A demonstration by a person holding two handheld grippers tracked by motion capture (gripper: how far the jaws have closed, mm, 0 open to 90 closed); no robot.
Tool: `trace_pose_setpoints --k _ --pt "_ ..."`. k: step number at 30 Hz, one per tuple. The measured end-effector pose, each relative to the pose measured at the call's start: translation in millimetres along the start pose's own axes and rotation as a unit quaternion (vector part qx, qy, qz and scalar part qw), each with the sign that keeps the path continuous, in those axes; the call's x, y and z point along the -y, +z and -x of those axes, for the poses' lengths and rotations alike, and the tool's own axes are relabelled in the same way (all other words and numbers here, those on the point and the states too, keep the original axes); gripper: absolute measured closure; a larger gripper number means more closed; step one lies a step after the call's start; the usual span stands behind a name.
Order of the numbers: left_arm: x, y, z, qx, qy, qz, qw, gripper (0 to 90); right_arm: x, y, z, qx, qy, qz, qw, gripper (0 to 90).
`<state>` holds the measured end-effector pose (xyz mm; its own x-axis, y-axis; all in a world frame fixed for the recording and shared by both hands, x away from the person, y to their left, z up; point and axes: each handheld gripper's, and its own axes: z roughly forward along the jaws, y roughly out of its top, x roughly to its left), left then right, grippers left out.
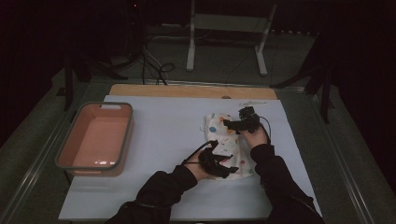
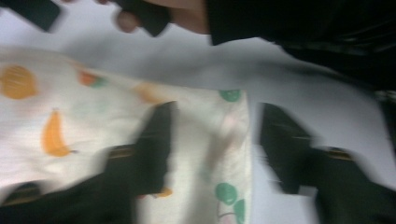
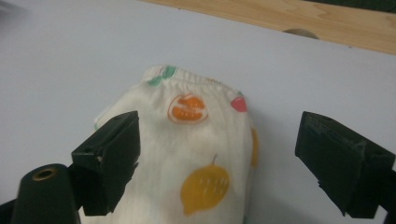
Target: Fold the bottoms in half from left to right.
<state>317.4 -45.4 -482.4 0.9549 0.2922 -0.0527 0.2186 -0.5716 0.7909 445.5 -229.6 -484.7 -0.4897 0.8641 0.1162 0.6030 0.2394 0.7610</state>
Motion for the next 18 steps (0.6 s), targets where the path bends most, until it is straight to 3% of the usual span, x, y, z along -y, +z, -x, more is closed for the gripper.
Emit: trace_pose_setpoints --k 2,7,10,15,18 --pt "0.7 -3.5 -1.6 -0.003 -0.004 -0.002 1.0000 29.4 2.9 -5.1 0.7 -0.002 -0.001 0.003 1.0000 14.2" --pt "2.5 -15.8 -3.2 0.000 -0.015 0.014 0.9998 21.4 10.7 -15.2 0.3 -0.015 -0.004 0.006 0.9999 13.8" --pt "6.9 -21.4 -3.9 0.004 -0.003 0.010 0.9999 16.0 16.8 -20.9 -2.1 -0.020 -0.010 0.014 0.9996 13.7" --pt "15.0 -27.8 -4.8 0.000 -0.010 0.009 0.9999 4.0 27.7 -31.3 -9.3 -0.031 -0.032 0.018 0.9989 13.6" --pt "19.4 -32.1 -5.0 0.001 -0.015 0.013 0.9998 3.0 33.4 -35.3 -12.7 -0.040 -0.034 0.016 0.9985 13.5"
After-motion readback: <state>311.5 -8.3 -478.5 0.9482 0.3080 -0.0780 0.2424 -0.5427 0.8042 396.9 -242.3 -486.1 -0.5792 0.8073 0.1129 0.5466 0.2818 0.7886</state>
